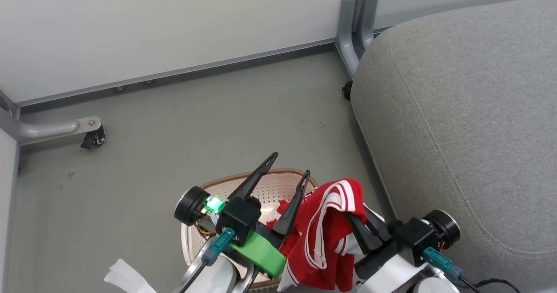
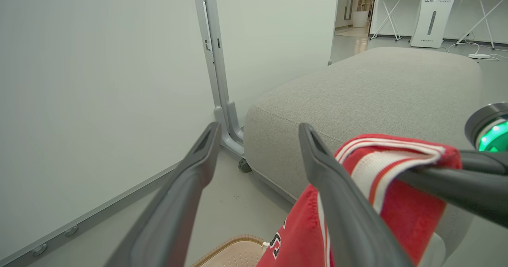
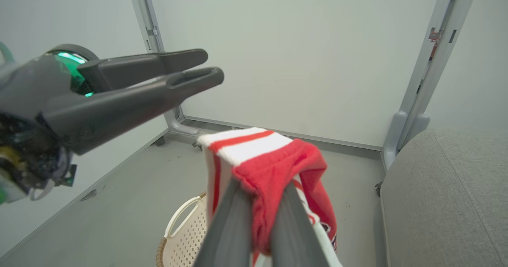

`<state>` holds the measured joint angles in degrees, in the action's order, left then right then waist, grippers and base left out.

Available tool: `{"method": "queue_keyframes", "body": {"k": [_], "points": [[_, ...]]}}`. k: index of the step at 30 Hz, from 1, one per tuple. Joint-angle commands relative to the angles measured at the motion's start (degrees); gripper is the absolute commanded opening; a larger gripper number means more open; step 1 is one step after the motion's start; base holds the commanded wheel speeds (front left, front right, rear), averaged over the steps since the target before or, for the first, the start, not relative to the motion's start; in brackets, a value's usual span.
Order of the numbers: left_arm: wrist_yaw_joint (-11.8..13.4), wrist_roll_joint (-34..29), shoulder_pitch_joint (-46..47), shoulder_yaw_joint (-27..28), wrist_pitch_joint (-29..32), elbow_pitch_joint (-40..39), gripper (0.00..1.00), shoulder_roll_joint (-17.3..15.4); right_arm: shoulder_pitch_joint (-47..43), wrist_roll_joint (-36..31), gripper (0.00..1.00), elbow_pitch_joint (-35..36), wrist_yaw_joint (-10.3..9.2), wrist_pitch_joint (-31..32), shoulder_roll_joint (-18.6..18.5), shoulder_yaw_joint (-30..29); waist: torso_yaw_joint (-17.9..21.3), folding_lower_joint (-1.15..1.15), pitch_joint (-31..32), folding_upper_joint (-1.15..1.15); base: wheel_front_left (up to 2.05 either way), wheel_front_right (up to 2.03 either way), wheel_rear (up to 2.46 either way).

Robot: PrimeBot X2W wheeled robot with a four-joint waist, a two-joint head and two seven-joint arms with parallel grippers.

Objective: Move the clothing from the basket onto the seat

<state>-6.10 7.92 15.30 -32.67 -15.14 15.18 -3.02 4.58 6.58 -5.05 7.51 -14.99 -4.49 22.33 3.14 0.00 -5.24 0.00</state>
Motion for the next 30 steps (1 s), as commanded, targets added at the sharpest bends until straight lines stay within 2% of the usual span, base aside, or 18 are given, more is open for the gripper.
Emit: {"method": "queue_keyframes", "body": {"k": [1,12,21,30], "points": [[-0.3,0.1,-0.2,0.5,0.0,-0.3,1.0,-0.2,1.0,0.1,0.0,0.5,-0.04,-0.3,-0.1,-0.4,0.2,0.0,-0.3,0.0,0.0,0.0,0.0],[-0.8,-0.5,-1.9,2.9,0.0,-4.4,1.0,-1.0,0.0,-0.3,0.0,7.2,-0.04,-0.3,0.1,-5.6,4.0,0.0,-2.8,0.0,0.0,0.0,0.0],[-0.7,-3.1,-3.7,5.0,0.0,-7.9,1.0,-2.4,-1.4,1.3,0.0,13.4,-0.04,-0.3,0.8,-9.6,11.2,0.0,-5.7,0.0,0.0,0.0,0.0],[-1.0,-3.9,-2.3,4.6,0.0,-8.0,1.0,-3.4,-2.8,2.1,0.0,16.3,-0.04,-0.3,1.3,-10.1,18.6,0.0,-8.5,0.0,0.0,0.0,0.0]]}}
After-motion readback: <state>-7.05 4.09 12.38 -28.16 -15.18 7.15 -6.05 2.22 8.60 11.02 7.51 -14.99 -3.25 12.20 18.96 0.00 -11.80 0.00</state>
